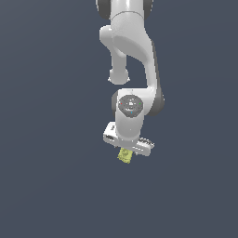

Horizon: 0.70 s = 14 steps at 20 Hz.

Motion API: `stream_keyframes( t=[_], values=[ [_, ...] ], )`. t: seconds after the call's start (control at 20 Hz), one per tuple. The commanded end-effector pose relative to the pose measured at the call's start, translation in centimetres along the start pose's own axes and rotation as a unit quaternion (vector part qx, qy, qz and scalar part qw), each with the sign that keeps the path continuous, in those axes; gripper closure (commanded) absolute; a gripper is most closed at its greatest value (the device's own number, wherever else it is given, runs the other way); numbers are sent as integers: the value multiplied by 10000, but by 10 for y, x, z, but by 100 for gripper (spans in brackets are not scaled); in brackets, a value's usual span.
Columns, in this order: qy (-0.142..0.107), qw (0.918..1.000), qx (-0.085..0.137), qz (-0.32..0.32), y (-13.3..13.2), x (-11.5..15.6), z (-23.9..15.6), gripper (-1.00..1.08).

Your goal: Pick up the object and move it to a goal position.

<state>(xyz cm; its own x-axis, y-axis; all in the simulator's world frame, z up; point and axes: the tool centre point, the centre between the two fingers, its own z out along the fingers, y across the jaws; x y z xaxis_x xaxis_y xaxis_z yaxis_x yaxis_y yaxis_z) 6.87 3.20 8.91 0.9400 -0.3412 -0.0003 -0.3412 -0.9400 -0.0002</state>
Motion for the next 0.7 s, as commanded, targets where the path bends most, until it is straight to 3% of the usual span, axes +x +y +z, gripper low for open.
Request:
stream_keyframes(
  t=[0.0,0.65],
  values=[
    [-2,10000,-1,3,0,0,5,-92],
    [2,10000,-1,25,0,1,50,-92]
  ],
)
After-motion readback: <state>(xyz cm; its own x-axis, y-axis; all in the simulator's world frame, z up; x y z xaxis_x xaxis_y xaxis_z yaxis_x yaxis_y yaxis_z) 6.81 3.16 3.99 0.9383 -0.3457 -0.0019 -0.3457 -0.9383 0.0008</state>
